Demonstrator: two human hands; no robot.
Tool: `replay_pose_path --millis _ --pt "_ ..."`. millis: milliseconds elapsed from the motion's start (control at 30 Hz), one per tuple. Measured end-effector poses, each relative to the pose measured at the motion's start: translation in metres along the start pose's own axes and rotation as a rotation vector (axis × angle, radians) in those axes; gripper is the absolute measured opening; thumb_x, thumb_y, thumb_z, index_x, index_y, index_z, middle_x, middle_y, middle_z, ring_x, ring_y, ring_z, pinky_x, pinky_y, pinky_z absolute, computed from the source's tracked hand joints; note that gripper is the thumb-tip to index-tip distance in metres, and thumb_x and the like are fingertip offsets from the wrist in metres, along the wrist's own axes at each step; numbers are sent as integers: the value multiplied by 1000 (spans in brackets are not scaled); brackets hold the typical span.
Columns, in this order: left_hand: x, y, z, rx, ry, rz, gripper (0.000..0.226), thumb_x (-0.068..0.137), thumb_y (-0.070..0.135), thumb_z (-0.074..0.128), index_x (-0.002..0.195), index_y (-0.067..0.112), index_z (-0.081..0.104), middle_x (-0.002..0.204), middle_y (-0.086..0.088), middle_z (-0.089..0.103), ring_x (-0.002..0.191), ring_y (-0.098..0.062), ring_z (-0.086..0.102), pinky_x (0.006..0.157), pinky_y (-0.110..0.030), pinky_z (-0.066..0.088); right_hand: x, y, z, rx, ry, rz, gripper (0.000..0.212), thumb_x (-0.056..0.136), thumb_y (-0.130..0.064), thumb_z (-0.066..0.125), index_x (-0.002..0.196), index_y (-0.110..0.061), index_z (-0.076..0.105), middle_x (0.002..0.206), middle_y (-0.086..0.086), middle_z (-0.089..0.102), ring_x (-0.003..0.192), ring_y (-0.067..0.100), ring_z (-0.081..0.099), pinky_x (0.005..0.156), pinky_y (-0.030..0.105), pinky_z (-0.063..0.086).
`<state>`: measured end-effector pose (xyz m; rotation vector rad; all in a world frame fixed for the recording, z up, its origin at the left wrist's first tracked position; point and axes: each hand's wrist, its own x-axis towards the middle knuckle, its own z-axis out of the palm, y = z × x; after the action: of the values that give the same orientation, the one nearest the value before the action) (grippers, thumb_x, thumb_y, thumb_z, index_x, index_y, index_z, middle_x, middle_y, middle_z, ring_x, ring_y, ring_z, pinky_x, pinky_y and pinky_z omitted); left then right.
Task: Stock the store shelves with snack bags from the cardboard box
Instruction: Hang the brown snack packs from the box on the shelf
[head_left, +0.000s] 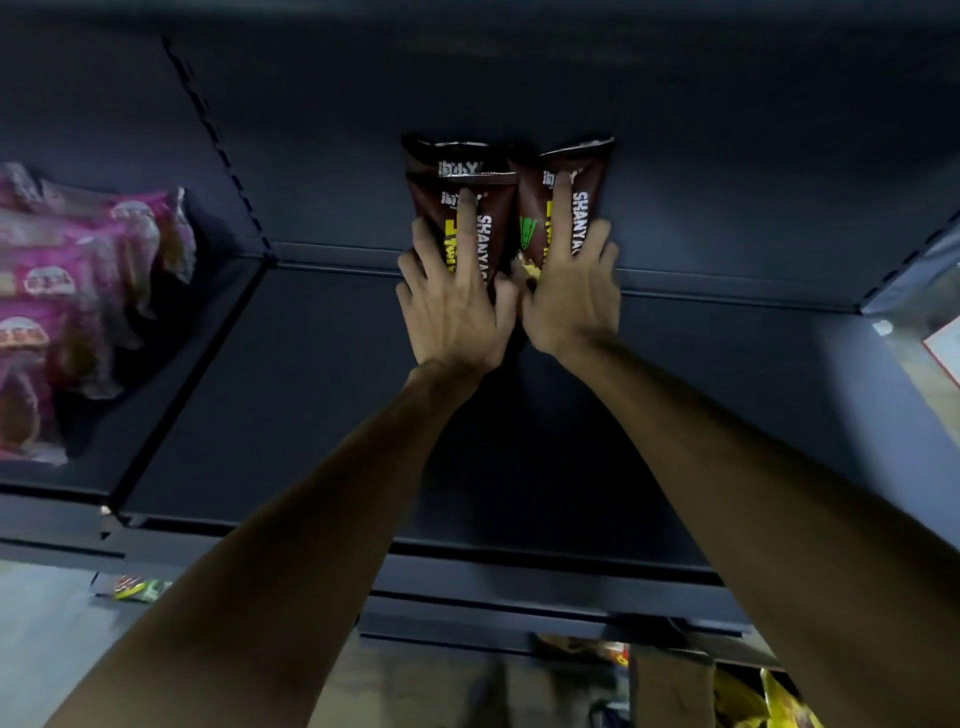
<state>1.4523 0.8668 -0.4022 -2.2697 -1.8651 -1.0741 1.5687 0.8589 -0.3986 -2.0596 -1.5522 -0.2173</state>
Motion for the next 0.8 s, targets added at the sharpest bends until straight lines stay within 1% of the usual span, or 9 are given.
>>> replay_pose_path --millis 100,200,267,367,467,533,600,733,800 --pt "-11 -2 -17 -36 -133 21 93 79 42 52 155 25 1 153 -25 14 118 -41 37 91 -51 43 -10 2 -16 53 -127 -24 111 79 -40 70 155 -32 -10 130 15 32 112 35 43 77 42 50" --pt "-25 -7 -32 -37 -252 1 103 81 42 65 152 36 -10 158 -21 -3 134 -41 26 95 -49 46 -21 5 -32 132 -174 -35 109 81 -31 72 153 -39 -8 133 11 31 118 35 45 81 44 52" --pt "-35 -9 -41 -13 -302 -3 106 80 43 69 151 40 -9 158 -19 -5 138 -39 22 97 -49 45 -30 7 -40 145 -169 -24 105 84 -26 72 154 -40 -5 135 10 31 119 33 47 85 44 52" --pt "-48 -12 -57 57 -308 25 101 77 44 71 151 36 3 155 -17 7 135 -36 27 95 -50 46 -46 3 -50 93 -150 -24 91 86 -24 69 154 -33 10 138 10 32 121 32 47 84 44 52" --pt "-58 -10 -82 163 -264 90 76 78 38 67 141 23 27 135 -13 34 118 -32 40 86 -47 47 -59 -5 -68 36 -148 -19 67 87 -25 67 145 -23 32 136 10 36 122 32 47 82 44 51" --pt "-66 -5 -102 163 -277 98 59 79 31 63 131 19 38 123 -10 44 111 -31 46 79 -44 45 -74 -12 -86 -7 -173 -41 53 89 -27 64 136 -18 41 132 11 43 117 33 52 80 44 52" --pt "-69 -1 -123 139 -282 100 46 81 28 59 124 19 45 118 -7 52 105 -33 55 71 -41 44 -84 -20 -106 -26 -186 -25 47 90 -29 62 132 -19 44 130 10 48 110 36 57 80 45 53" --pt "-94 -2 -217 192 -175 280 30 87 31 54 114 20 52 100 -9 66 86 -35 65 64 -35 37 -135 -69 -188 -60 -91 -8 41 92 -31 59 130 -20 46 127 10 54 105 36 61 81 46 51" --pt "-95 0 -220 231 -191 289 27 90 35 53 112 19 53 94 -9 68 85 -35 66 63 -34 37 -141 -69 -190 -40 -111 10 36 93 -31 57 126 -20 48 120 9 60 103 37 62 80 44 50"
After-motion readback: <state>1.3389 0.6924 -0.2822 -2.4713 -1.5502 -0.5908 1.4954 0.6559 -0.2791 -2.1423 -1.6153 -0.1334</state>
